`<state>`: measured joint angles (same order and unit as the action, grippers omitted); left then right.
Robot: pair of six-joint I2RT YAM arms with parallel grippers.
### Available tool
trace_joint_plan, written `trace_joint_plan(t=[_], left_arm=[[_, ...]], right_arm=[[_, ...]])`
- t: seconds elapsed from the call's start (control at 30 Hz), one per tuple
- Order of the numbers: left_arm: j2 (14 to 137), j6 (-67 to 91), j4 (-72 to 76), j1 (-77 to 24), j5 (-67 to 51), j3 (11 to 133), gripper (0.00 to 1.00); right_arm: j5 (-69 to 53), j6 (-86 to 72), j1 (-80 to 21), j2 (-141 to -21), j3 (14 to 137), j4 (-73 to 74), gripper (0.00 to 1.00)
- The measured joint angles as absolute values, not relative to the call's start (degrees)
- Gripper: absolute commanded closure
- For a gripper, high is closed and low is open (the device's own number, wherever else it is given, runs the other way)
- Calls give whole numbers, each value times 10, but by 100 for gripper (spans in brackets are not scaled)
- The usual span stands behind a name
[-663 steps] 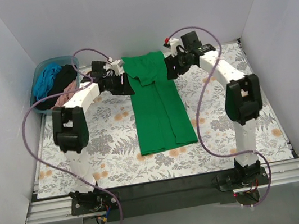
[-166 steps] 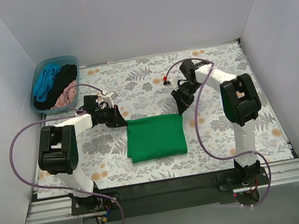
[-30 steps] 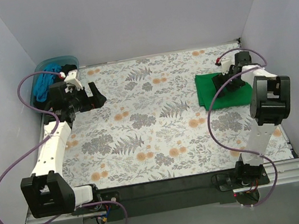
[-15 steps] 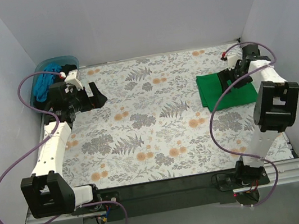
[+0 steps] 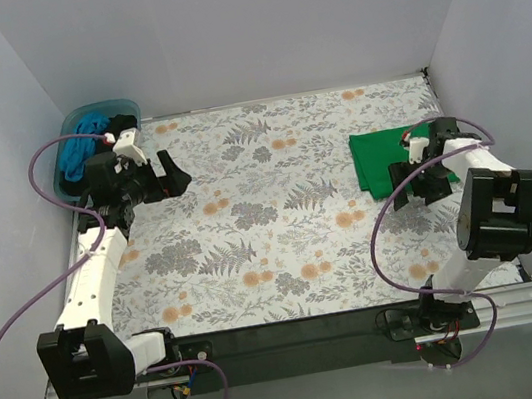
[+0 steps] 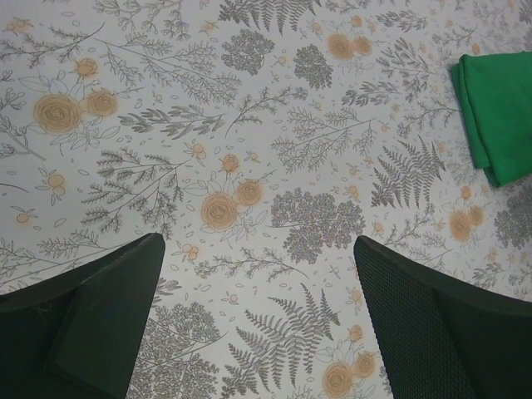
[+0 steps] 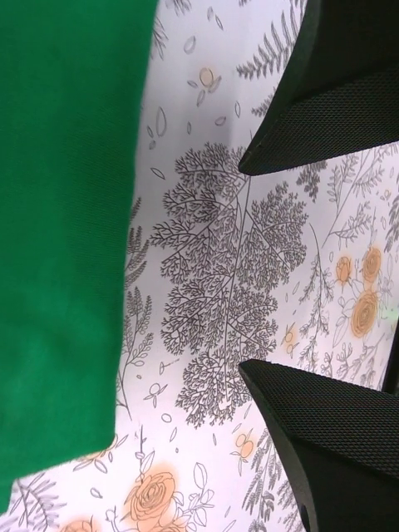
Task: Fold and stack the t-shirts
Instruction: Neatly place the folded tshirt to the corner
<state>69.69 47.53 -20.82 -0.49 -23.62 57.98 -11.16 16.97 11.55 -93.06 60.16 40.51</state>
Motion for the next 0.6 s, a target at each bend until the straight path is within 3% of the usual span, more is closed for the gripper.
trace_joint_plan(t=[0.27, 0.6], left_arm=[[695, 475, -207, -5, -236, 560, 2], [695, 467, -211, -5, -232, 559, 2]], right_arm=[[-84, 93, 96, -968, 588, 352, 2], [-44, 58, 84, -1097, 740, 291, 2]])
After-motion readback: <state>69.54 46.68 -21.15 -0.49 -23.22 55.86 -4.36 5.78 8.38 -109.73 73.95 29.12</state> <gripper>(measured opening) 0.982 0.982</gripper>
